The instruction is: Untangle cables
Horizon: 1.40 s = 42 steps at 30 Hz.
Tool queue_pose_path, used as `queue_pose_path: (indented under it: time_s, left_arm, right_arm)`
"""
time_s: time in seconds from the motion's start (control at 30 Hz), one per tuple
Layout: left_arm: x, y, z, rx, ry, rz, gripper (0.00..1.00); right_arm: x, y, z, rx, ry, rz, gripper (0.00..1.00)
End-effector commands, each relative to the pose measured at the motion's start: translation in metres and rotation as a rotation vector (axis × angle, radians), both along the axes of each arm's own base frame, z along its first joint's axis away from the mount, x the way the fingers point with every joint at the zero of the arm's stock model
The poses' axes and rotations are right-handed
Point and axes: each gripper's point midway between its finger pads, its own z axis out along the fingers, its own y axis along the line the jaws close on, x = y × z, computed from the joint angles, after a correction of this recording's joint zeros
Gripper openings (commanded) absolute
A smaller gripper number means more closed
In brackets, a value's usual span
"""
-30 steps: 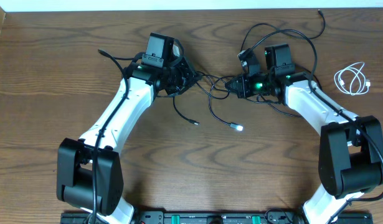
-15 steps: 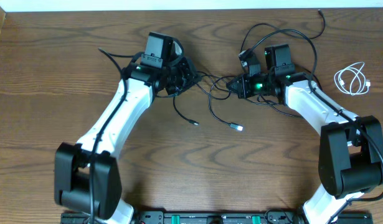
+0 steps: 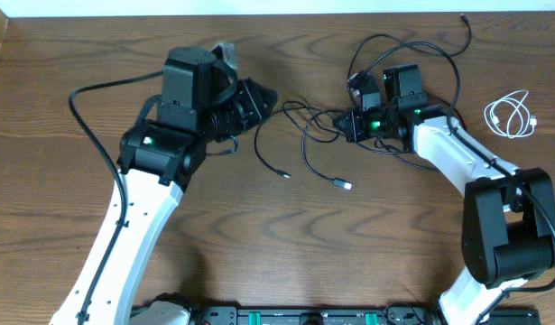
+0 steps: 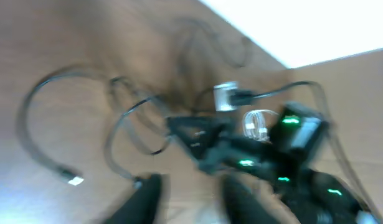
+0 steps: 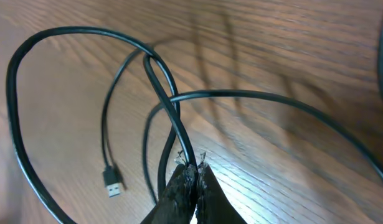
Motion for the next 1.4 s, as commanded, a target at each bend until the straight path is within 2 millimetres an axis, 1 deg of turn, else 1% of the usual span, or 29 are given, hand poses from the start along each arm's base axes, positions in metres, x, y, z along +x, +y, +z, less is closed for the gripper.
queue_pose_path:
  time_s: [0.0, 0.07, 0.13, 0.23, 0.37, 0.47, 0.53, 0.57, 0.6, 0.63, 0.67, 0.73, 0.83, 0.9, 0.97, 1.03, 1.1, 1.23, 1.37]
  left_arm:
    - [0.009, 0.013, -0.041, 0.103, 0.110, 0.062, 0.63]
    - [0.011, 0.010, -0.064, 0.113, 0.182, 0.055, 0.71]
    - [0.016, 0.003, -0.084, 0.104, 0.238, 0.035, 0.73]
    - [0.030, -0.010, -0.108, 0.068, 0.276, 0.006, 0.73]
    - [0.053, -0.018, -0.140, 0.050, 0.302, 0.029, 0.73]
    - [0.059, -0.020, -0.163, 0.041, 0.356, 0.059, 0.73]
    - [0.061, -0.024, -0.172, 0.031, 0.370, 0.047, 0.72]
    - [0.062, -0.026, -0.174, 0.024, 0.373, 0.040, 0.63]
    - [0.062, -0.028, -0.175, 0.014, 0.374, 0.031, 0.36]
    - [0.063, -0.029, -0.174, 0.007, 0.372, 0.026, 0.19]
    - [0.062, -0.031, -0.173, -0.004, 0.372, 0.016, 0.07]
    - [0.061, -0.040, -0.163, -0.046, 0.349, -0.040, 0.07]
    - [0.056, -0.054, -0.139, -0.110, 0.287, -0.145, 0.07]
    - [0.053, -0.056, -0.123, -0.108, 0.227, -0.192, 0.07]
    - [0.049, -0.055, -0.111, -0.087, 0.177, -0.228, 0.07]
    - [0.042, -0.052, -0.101, -0.066, 0.145, -0.257, 0.07]
    - [0.035, -0.050, -0.098, -0.055, 0.152, -0.267, 0.07]
    - [0.023, -0.046, -0.105, -0.039, 0.211, -0.271, 0.07]
    - [0.021, -0.042, -0.110, -0.007, 0.221, -0.264, 0.07]
  right_arm:
    - [-0.008, 0.011, 0.001, 0.033, 0.001, 0.053, 0.01]
    - [-0.008, 0.011, 0.001, 0.035, 0.001, 0.055, 0.01]
    - [-0.009, 0.013, 0.002, 0.045, 0.002, 0.063, 0.01]
    - [-0.010, 0.015, 0.003, 0.053, 0.000, 0.070, 0.01]
    - [-0.010, 0.015, 0.003, 0.053, 0.000, 0.071, 0.01]
    - [-0.014, 0.022, 0.010, 0.096, -0.015, 0.122, 0.01]
    - [-0.016, 0.027, 0.016, 0.133, -0.025, 0.150, 0.01]
    - [-0.016, 0.028, 0.017, 0.138, -0.027, 0.153, 0.01]
    - [-0.016, 0.029, 0.017, 0.140, -0.029, 0.154, 0.01]
    - [-0.016, 0.028, 0.017, 0.140, -0.029, 0.154, 0.01]
    - [-0.016, 0.028, 0.017, 0.139, -0.029, 0.154, 0.01]
    - [-0.016, 0.028, 0.016, 0.139, -0.025, 0.153, 0.01]
    - [-0.017, 0.028, 0.016, 0.138, -0.023, 0.153, 0.01]
    - [-0.017, 0.028, 0.016, 0.139, -0.022, 0.153, 0.02]
    - [-0.017, 0.028, 0.017, 0.139, -0.023, 0.153, 0.06]
    - [-0.016, 0.028, 0.019, 0.140, -0.030, 0.154, 0.12]
    - [-0.015, 0.029, 0.023, 0.143, -0.045, 0.155, 0.17]
    - [-0.014, 0.032, 0.031, 0.166, -0.066, 0.169, 0.20]
    - [-0.019, 0.037, 0.030, 0.165, -0.054, 0.182, 0.23]
